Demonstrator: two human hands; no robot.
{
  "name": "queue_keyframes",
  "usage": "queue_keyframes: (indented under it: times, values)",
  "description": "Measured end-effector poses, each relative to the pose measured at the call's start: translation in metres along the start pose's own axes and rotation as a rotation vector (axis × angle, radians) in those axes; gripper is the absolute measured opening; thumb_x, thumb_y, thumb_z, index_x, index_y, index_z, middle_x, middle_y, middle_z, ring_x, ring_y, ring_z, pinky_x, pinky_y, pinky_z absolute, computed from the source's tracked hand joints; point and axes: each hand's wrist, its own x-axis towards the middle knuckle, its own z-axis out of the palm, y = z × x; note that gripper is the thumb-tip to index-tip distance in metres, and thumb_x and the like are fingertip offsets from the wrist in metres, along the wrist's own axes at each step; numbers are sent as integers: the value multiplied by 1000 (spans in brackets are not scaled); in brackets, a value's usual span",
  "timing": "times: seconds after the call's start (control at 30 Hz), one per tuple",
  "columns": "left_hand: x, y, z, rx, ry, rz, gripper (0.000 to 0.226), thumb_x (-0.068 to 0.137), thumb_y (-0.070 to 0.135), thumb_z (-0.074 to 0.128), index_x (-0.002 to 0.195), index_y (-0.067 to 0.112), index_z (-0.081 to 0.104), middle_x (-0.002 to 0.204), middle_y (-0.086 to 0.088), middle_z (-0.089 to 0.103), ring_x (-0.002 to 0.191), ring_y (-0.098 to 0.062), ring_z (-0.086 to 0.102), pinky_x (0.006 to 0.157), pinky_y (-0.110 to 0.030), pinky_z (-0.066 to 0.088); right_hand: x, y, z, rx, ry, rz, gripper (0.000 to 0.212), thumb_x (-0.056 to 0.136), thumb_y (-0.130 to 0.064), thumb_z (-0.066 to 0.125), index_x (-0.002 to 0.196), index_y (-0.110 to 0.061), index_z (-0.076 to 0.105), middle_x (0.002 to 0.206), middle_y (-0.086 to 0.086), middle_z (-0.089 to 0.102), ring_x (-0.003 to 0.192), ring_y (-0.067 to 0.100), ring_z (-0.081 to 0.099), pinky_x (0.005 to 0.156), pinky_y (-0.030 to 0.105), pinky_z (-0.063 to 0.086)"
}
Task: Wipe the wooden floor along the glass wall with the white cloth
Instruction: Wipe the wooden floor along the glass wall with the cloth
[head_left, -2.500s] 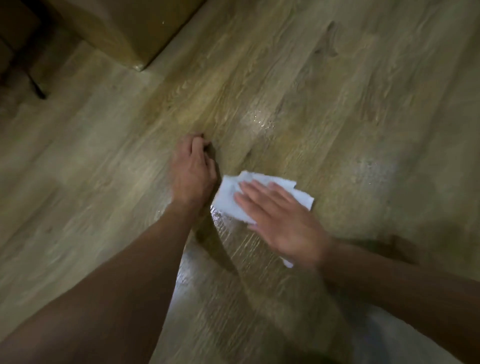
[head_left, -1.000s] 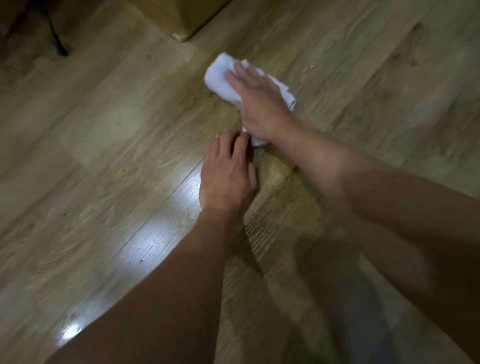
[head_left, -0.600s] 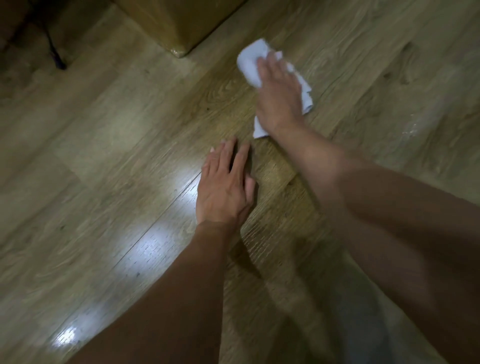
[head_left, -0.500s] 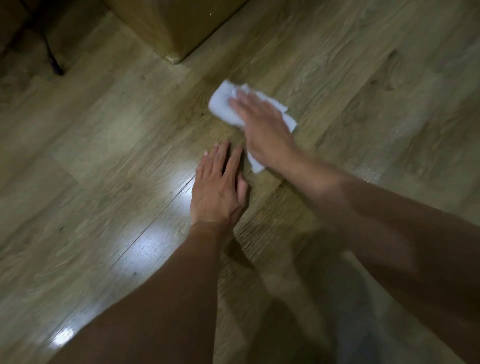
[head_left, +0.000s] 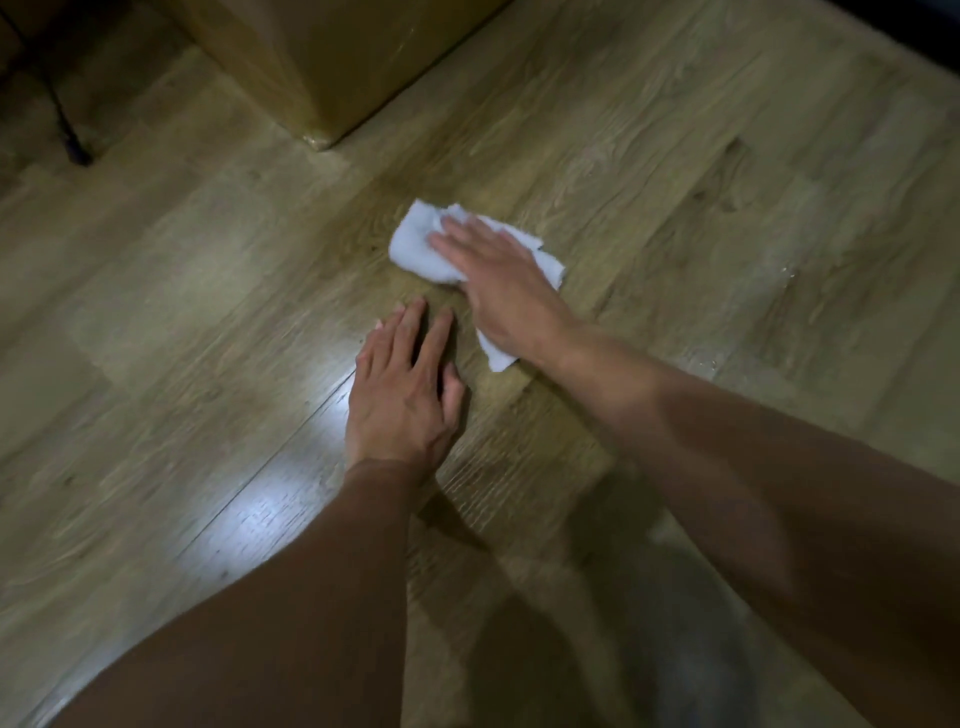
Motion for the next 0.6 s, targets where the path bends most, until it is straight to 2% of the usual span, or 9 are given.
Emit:
queue_keyframes:
  times: [0.1, 0.17, 0.23, 0.3, 0.33, 0.43, 0.53, 0.6]
  values:
    - [2, -2, 0, -2, -8, -7, 53, 94, 32, 34, 145, 17, 38, 152, -11, 34, 142, -25, 27, 120, -37, 11, -37, 32, -14, 17, -21, -88, 64, 89, 7, 44, 146, -21, 34, 156, 0, 29, 145, 18, 21, 118, 35, 12]
    - [1, -2, 0, -1, -6, 0, 54, 94, 34, 32, 145, 17, 39, 152, -11, 34, 143, -25, 27, 120, -37, 11, -43, 64, -31, -36, 51, 65, 57, 93, 3, 42, 145, -18, 37, 155, 4, 30, 145, 21, 23, 120, 39, 14]
    - [0, -1, 0, -3, -9, 5, 54, 95, 35, 31, 145, 18, 38, 153, -11, 33, 143, -25, 25, 120, -37, 11, -26, 86, -44, -66, 145, 297, 54, 95, -1, 41, 146, -14, 33, 157, 9, 24, 146, 26, 20, 119, 41, 14]
    - [-1, -2, 3, -15, -7, -1, 53, 96, 35, 31, 146, 19, 37, 154, -9, 31, 144, -23, 22, 120, -37, 10, 0, 83, -47, -95, 142, 480, 58, 95, -6, 41, 149, -13, 23, 160, 8, 12, 147, 28, 10, 119, 42, 9]
    - [-1, -2, 3, -23, -1, -3, 53, 96, 35, 31, 145, 19, 37, 154, -8, 31, 145, -23, 22, 120, -37, 10, 10, 76, -44, -109, 104, 495, 61, 95, -8, 41, 151, -13, 17, 161, 9, 6, 148, 29, 4, 118, 42, 7]
    - [-1, -1, 3, -31, 17, -16, 54, 93, 36, 32, 143, 19, 41, 152, -9, 34, 143, -24, 25, 118, -38, 13, 7, 47, -35, -112, -55, 268, 67, 95, -9, 43, 152, -13, 7, 161, 10, -3, 148, 29, -3, 119, 41, 5]
    - [0, -2, 5, -38, 40, -8, 54, 92, 36, 32, 141, 17, 43, 151, -10, 37, 142, -26, 28, 117, -40, 17, -45, 36, -28, -78, -117, 22, 67, 92, -1, 41, 151, -17, 14, 161, 4, 6, 148, 22, 3, 120, 38, 5]
    - [-1, -2, 6, -30, 41, -6, 53, 93, 36, 32, 142, 18, 42, 151, -10, 36, 142, -26, 27, 118, -41, 17, -77, 50, -34, -78, -95, -53, 64, 91, 3, 40, 150, -17, 23, 159, 3, 15, 148, 19, 11, 121, 36, 8]
